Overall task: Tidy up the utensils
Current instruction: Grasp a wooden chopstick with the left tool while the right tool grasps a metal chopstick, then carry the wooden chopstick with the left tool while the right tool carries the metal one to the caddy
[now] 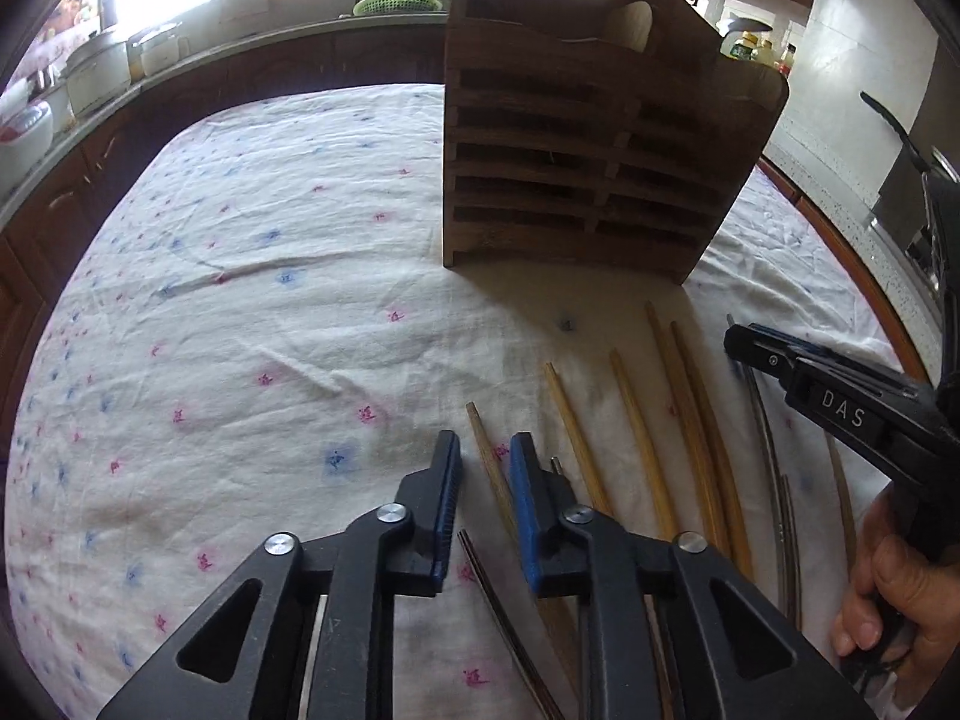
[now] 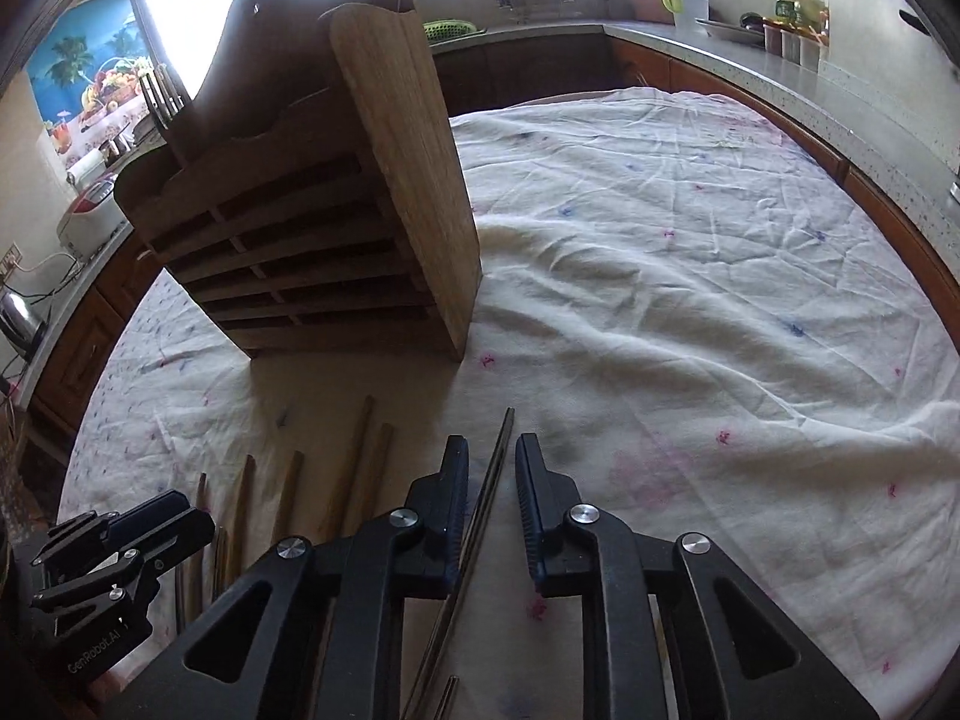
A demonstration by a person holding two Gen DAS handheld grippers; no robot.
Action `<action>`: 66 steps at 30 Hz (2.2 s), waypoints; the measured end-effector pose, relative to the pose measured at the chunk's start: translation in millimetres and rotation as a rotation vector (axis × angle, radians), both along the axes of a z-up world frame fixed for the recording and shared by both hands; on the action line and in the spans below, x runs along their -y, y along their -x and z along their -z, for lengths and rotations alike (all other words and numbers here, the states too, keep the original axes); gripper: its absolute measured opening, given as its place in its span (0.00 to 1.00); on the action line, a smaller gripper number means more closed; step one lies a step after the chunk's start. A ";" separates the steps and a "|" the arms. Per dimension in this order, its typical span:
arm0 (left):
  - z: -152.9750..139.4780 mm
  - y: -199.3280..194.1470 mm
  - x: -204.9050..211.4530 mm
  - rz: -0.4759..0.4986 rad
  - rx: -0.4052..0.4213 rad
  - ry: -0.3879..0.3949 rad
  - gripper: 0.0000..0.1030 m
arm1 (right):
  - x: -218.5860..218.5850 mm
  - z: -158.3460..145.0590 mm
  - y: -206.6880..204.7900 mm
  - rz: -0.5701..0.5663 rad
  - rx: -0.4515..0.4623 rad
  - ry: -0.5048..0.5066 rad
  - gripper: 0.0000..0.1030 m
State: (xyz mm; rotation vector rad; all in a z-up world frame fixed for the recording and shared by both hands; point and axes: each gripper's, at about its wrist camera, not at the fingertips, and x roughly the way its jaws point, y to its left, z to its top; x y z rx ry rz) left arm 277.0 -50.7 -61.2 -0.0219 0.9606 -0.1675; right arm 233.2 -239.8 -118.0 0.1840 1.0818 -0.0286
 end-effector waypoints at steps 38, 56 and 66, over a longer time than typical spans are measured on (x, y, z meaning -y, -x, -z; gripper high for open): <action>-154.6 175.8 -100.0 0.067 0.376 0.330 0.03 | -0.1 -195.1 111.4 -0.053 0.490 -0.247 0.04; -161.5 160.9 -106.5 0.029 0.449 0.331 0.03 | 6.3 -205.8 102.5 -0.031 0.539 -0.224 0.04; -188.0 110.7 -105.0 0.008 0.549 0.317 0.03 | 18.7 -220.6 61.7 0.004 0.599 -0.187 0.04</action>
